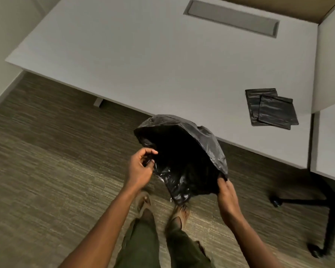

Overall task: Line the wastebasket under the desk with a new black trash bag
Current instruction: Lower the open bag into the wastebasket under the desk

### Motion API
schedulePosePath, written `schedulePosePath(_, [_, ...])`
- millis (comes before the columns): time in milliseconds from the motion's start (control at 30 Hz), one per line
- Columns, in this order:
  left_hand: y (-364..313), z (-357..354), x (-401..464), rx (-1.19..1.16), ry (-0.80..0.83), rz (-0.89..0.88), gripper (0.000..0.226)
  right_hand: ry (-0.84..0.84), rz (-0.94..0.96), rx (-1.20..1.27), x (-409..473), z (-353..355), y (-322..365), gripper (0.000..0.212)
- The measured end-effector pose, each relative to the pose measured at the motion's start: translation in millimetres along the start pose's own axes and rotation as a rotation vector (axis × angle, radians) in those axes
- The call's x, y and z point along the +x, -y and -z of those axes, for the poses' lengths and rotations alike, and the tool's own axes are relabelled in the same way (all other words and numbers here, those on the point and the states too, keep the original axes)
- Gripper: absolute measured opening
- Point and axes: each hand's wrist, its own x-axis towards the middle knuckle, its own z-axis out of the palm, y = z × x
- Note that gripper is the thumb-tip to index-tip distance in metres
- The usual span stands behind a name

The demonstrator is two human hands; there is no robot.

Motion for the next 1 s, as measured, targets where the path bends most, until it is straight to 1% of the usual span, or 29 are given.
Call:
schedulePosePath(67, [21,-18,21,0.036,0.004,0.027,0.048,0.035,-0.010,-0.072,22,-9,-23,0.029])
schedulePosePath(133, [41,-36,45,0.055,0.006,0.070,0.046,0.018,-0.041,-0.067,50,-21,-41,0.028])
schedulePosePath(200, [60,-51,71,0.081,-0.001,0.101,0.043,-0.028,-0.097,-0.035,84,-31,-57,0.027])
schedulePosePath(333, [107,-77,124,0.148,-0.027,0.187,0.048,-0.117,-0.212,0.061,163,-47,-97,0.026])
schedulePosePath(400, [131,-86,144,0.219,-0.032,0.201,0.048,-0.189,-0.267,0.122,198,-52,-114,0.027])
schedulePosePath(467, [155,-92,160,0.286,-0.006,0.208,0.050,-0.257,-0.319,0.146,226,-57,-127,0.024])
schedulePosePath(567, [189,-100,178,0.386,0.113,0.196,0.055,-0.297,-0.359,0.113,264,-62,-143,0.020])
schedulePosePath(633, [207,-103,189,0.493,0.170,0.209,0.057,-0.328,-0.378,0.020,291,-61,-151,0.027])
schedulePosePath(667, [214,-104,195,0.525,0.186,0.217,0.063,-0.365,-0.393,-0.031,306,-59,-154,0.035])
schedulePosePath(733, [228,-107,208,0.528,0.223,0.176,0.089,-0.431,-0.417,-0.098,331,-56,-159,0.052])
schedulePosePath(767, [233,-109,216,0.528,0.242,0.136,0.096,-0.455,-0.415,-0.120,342,-55,-162,0.054])
schedulePosePath(800, [239,-112,223,0.530,0.250,0.097,0.096,-0.481,-0.412,-0.134,353,-53,-162,0.053])
schedulePosePath(867, [251,-116,240,0.562,0.261,0.076,0.087,-0.518,-0.392,-0.093,375,-50,-162,0.047])
schedulePosePath(900, [257,-116,247,0.593,0.276,0.106,0.086,-0.520,-0.375,-0.096,384,-48,-159,0.041])
schedulePosePath(933, [262,-117,253,0.623,0.288,0.139,0.085,-0.528,-0.349,-0.132,391,-47,-153,0.034])
schedulePosePath(967, [266,-117,258,0.659,0.294,0.149,0.084,-0.559,-0.289,-0.218,395,-45,-148,0.028])
schedulePosePath(1000, [270,-117,261,0.695,0.296,0.124,0.082,-0.597,-0.180,-0.334,397,-44,-146,0.030])
